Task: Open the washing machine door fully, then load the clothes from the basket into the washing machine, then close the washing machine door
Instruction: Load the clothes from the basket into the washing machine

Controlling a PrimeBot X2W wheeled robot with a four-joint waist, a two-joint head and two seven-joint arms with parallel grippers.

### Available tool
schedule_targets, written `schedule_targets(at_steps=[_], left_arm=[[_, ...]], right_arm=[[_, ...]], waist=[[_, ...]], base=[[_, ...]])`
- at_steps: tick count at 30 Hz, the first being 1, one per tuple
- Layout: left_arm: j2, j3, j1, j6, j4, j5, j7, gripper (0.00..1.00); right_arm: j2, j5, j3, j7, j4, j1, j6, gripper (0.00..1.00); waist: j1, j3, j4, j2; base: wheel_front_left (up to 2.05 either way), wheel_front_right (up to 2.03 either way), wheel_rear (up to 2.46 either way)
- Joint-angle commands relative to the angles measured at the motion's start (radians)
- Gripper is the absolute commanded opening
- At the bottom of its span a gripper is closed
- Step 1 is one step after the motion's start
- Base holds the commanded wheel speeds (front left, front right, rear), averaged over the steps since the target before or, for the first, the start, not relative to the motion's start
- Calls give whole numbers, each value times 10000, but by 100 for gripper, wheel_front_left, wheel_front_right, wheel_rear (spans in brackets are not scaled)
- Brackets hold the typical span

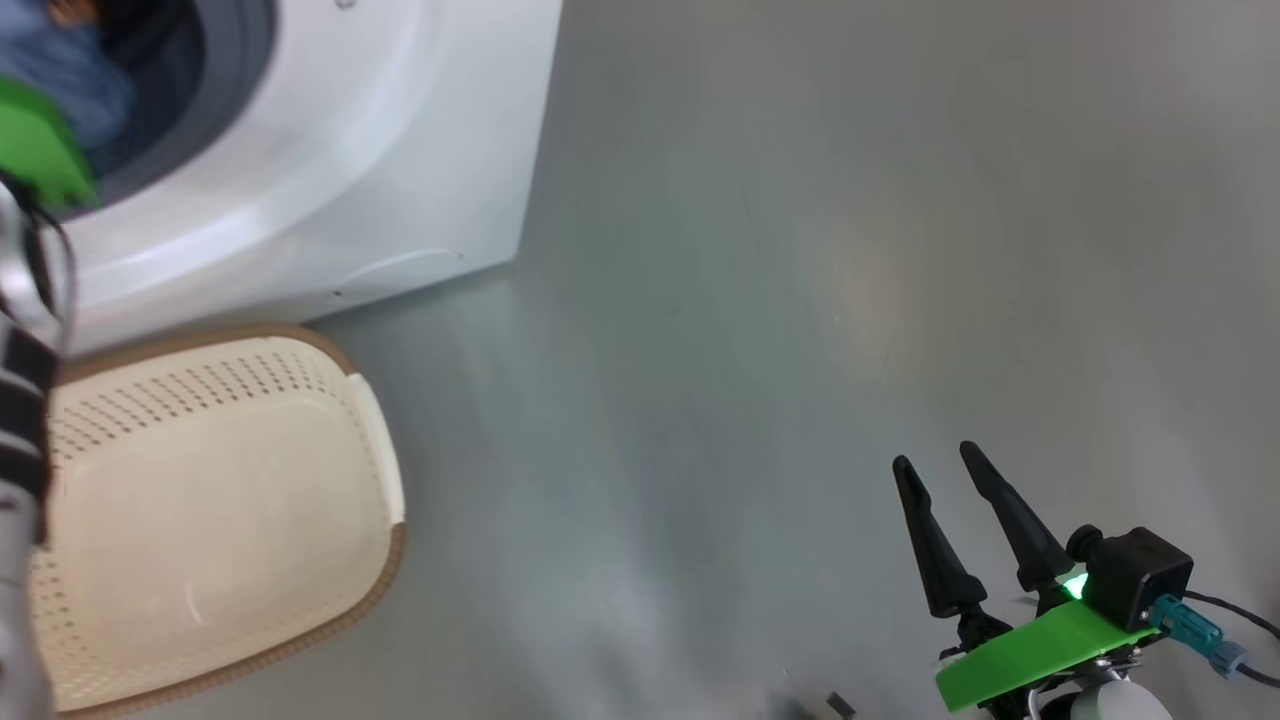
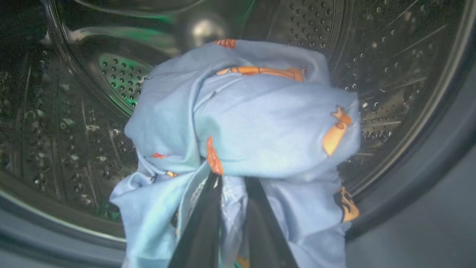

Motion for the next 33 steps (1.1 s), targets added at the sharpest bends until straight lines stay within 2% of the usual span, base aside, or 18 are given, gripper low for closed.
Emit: schedule_targets(at_steps=[1, 7, 12, 22, 29, 33], left_arm=[[568, 90, -482, 29, -172, 169, -66, 0], [1043, -41, -1483, 120, -218, 489, -68, 0], [1400, -98, -2096, 384, -226, 733, -69, 0], [2192, -156, -2694, 600, -250, 1051, -69, 0], [2366, -279, -3150, 720, -212, 1189, -70, 0], [2333, -314, -3288, 626, 592, 1100, 74, 0]], right_arm=[[-177, 60, 229, -120, -174, -97, 16, 100], [-266, 223, 315, -120, -246, -248, 16, 100], [-276, 372, 271, -120, -309, -355, 16, 100], [-184, 653, 342, -120, -429, -472, 16, 100], [-158, 744, 370, -120, -424, -450, 16, 100], [-131, 752, 363, -120, -384, -436, 16, 100]], waist=[[0, 377, -244, -1], [0, 1112, -503, -1], [0, 1685, -639, -1], [0, 2093, -1115, -1], [0, 2319, -1265, -1], [0, 2283, -1263, -1]], base=[[0, 0, 0], [0, 0, 0], [0, 0, 0], [0, 0, 0], [0, 0, 0], [0, 0, 0]])
